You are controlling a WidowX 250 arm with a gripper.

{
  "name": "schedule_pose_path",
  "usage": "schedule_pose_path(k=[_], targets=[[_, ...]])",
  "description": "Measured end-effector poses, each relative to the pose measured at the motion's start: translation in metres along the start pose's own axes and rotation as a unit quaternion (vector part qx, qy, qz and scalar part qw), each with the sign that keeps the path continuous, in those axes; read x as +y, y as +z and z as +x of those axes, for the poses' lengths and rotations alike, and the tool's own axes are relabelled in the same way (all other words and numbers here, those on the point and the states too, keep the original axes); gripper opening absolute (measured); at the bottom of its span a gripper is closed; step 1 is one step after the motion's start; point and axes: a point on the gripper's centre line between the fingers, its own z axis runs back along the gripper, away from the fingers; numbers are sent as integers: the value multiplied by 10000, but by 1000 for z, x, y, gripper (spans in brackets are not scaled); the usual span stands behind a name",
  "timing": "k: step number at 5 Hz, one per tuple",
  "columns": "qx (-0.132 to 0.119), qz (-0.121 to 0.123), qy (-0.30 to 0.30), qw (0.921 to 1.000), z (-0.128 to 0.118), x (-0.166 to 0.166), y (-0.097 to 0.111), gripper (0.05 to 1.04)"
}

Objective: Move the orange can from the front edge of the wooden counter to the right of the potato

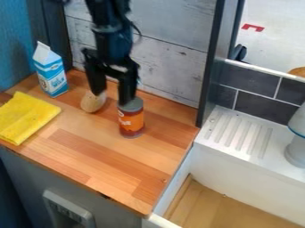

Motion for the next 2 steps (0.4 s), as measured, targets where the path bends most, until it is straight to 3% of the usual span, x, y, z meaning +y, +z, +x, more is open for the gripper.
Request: schedule_pose_path(k=[1, 2], targets=[[-465, -342, -297, 9979, -34, 6, 26, 1001], [-439, -4, -229, 9988, -58, 35, 38, 1001]])
